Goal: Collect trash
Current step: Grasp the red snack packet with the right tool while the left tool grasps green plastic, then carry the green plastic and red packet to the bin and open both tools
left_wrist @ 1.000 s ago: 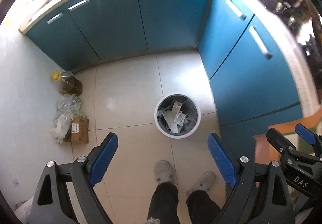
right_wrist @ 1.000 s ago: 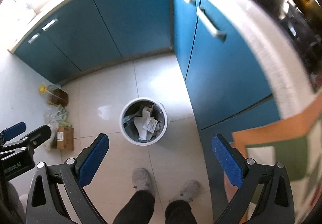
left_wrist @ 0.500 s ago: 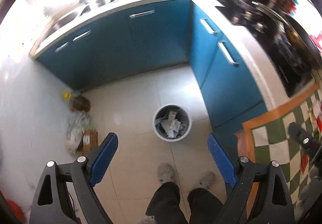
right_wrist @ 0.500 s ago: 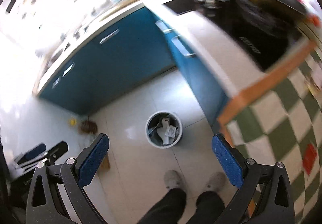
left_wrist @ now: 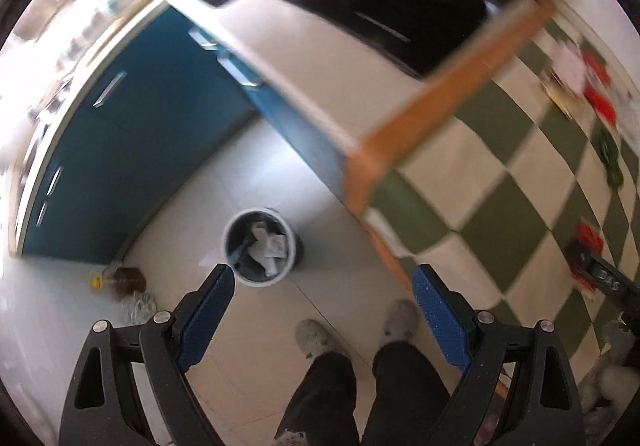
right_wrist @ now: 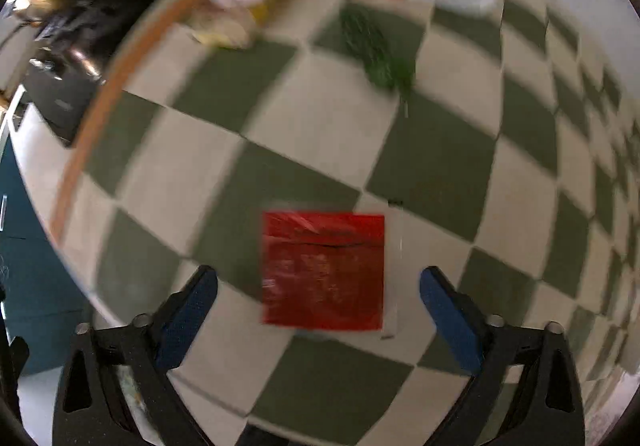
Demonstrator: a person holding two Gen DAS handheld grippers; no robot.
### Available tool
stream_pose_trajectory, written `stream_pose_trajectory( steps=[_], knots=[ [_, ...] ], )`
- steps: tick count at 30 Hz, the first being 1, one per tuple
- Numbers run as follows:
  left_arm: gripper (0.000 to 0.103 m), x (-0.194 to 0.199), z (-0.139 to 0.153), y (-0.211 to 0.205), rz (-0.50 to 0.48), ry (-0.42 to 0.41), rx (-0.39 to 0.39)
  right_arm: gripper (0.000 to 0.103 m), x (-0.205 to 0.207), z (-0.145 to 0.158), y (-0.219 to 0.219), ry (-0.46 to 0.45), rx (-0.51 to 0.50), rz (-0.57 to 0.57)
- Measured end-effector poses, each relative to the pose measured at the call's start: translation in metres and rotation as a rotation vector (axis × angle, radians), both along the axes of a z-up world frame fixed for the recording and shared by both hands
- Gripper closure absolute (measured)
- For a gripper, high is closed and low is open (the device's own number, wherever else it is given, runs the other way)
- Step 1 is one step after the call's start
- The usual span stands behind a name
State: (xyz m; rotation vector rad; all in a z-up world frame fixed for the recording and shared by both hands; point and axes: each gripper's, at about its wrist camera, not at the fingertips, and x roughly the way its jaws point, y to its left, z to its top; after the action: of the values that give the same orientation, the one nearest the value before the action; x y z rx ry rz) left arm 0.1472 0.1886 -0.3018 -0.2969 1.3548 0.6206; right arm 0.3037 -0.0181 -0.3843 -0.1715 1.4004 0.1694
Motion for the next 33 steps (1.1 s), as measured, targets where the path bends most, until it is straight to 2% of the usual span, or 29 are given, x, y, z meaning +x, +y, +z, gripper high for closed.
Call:
stream_pose_trajectory(
  steps=[3, 4, 5, 9, 12, 15, 19, 21, 24, 25, 26, 28, 30, 33],
  knots=[
    [0.012, 0.017, -0.001, -0.019, -0.057, 0.011, -0.008, 0.039, -0.005, 0.002, 0.006, -0.051, 0.02, 0.052],
    [0.012, 0.024, 0.001, -0.025, -0.076, 0.013, -0.006, 0.077, -0.006, 0.005, 0.006, -0.071, 0.027, 0.067],
    [0.012, 0.029, 0.002, -0.029, -0.093, 0.015, -0.004, 0.09, -0.004, 0.004, 0.002, -0.063, 0.052, 0.076],
    [0.012, 0.06, 0.005, -0.049, -0.171, 0.005, -0.003, 0.091, 0.011, 0.006, -0.035, -0.05, 0.152, 0.004],
    [0.012, 0.095, 0.007, -0.071, -0.217, -0.019, -0.039, 0.091, 0.026, 0.014, -0.077, -0.067, 0.198, -0.091],
    [0.012, 0.142, 0.002, -0.103, -0.269, -0.034, -0.137, 0.091, 0.055, 0.024, -0.125, -0.102, 0.203, -0.2],
    [0.013, 0.213, -0.018, -0.154, -0.326, -0.045, -0.331, 0.091, 0.084, 0.025, -0.171, -0.159, 0.164, -0.322],
    [0.013, 0.238, -0.03, -0.174, -0.343, -0.036, -0.376, 0.091, 0.102, 0.022, -0.196, -0.178, 0.134, -0.374],
    [0.033, 0.267, -0.048, -0.196, -0.355, -0.019, -0.388, 0.091, 0.121, 0.023, -0.22, -0.194, 0.092, -0.425],
    [0.046, 0.275, -0.056, -0.201, -0.354, 0.003, -0.389, 0.091, 0.122, 0.023, -0.226, -0.196, 0.086, -0.438],
    [0.056, 0.279, -0.051, -0.204, -0.359, -0.02, -0.359, 0.091, 0.125, 0.021, -0.232, -0.193, 0.082, -0.454],
    [0.087, 0.287, -0.049, -0.211, -0.383, -0.013, -0.338, 0.091, 0.128, 0.02, -0.233, -0.193, 0.077, -0.462],
    [0.089, 0.286, -0.044, -0.21, -0.378, -0.029, -0.333, 0.091, 0.126, 0.021, -0.23, -0.19, 0.081, -0.455],
    [0.091, 0.274, -0.023, -0.205, -0.407, -0.087, -0.256, 0.091, 0.117, 0.03, -0.222, -0.194, 0.097, -0.423]
  ],
)
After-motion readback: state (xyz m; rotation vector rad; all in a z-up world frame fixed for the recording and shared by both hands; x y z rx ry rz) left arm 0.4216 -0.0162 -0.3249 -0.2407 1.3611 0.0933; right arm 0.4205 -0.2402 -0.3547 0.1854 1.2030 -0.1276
